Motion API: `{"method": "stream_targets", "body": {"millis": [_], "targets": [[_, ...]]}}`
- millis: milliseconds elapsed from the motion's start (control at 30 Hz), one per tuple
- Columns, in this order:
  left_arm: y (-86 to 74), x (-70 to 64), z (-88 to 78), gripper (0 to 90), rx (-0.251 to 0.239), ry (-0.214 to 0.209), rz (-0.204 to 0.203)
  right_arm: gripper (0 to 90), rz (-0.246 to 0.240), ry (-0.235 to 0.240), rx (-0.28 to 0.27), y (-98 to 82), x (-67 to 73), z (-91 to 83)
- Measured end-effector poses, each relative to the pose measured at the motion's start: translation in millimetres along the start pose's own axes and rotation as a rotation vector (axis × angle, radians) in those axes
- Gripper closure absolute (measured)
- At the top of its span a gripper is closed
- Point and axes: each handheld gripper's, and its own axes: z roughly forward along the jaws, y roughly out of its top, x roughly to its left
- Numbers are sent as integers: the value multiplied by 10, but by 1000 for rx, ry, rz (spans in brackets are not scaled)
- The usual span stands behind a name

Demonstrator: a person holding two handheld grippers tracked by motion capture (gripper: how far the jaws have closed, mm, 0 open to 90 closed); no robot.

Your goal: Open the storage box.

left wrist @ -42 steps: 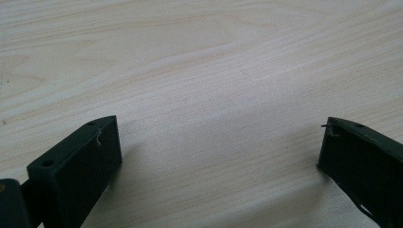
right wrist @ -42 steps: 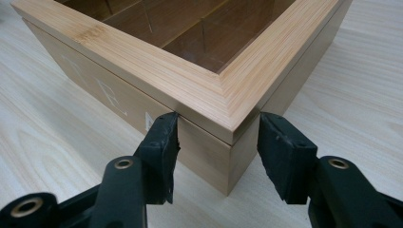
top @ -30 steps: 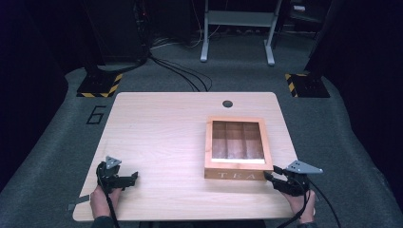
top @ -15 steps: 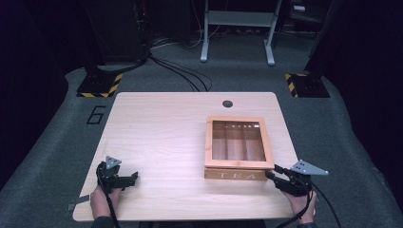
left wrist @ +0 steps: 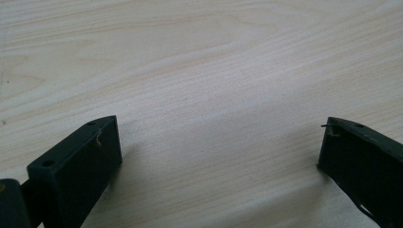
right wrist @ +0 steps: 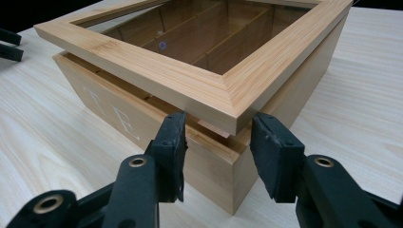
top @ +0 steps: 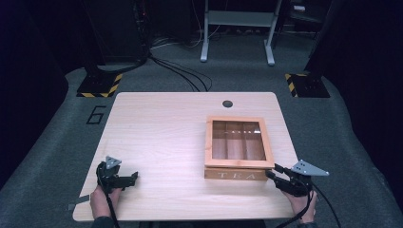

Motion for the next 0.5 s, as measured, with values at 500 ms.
{"method": "stream_targets", "body": {"millis": [500], "targets": [[0,0,0,3,0,0,0,682,-20,-28,-35,117,-1,19]]}}
